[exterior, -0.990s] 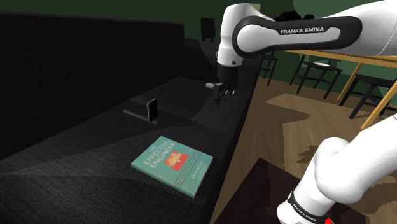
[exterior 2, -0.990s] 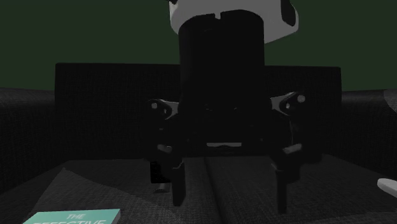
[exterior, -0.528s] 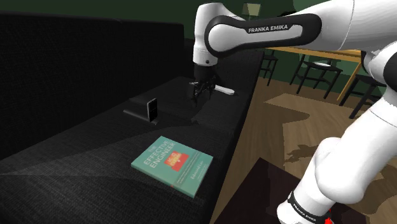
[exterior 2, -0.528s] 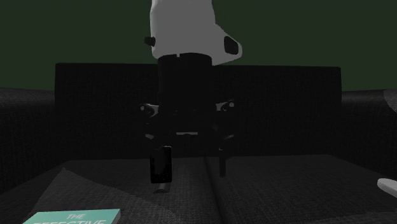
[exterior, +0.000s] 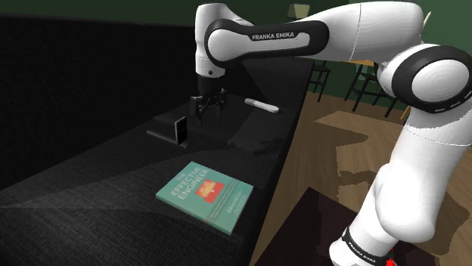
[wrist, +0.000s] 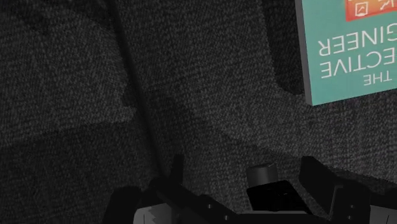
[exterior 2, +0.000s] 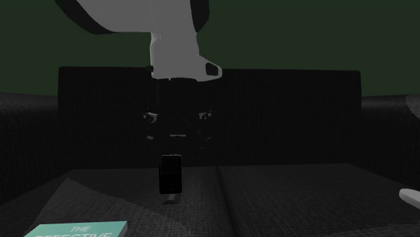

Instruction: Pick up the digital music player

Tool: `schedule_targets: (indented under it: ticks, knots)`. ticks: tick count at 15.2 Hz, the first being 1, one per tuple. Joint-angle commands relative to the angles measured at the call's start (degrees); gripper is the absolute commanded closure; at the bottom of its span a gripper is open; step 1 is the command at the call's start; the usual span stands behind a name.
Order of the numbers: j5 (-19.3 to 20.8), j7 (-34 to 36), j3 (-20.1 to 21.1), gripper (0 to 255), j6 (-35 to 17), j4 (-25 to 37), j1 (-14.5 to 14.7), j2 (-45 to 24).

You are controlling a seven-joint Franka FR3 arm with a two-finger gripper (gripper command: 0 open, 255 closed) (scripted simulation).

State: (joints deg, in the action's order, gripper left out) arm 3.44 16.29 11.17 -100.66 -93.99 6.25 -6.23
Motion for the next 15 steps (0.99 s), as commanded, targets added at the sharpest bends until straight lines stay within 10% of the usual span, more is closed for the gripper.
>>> schedule_targets:
  ticks: [1,7,15]
  knots:
    - [1.0,1.6,0.6,0,1.8,7.0,1.0,-5.0]
    - [4.0,4.6,1.1,0,7.6,28.2,4.8,-20.2]
    - [3.8,4.9,1.0,0,1.1,20.4,4.3,-18.9]
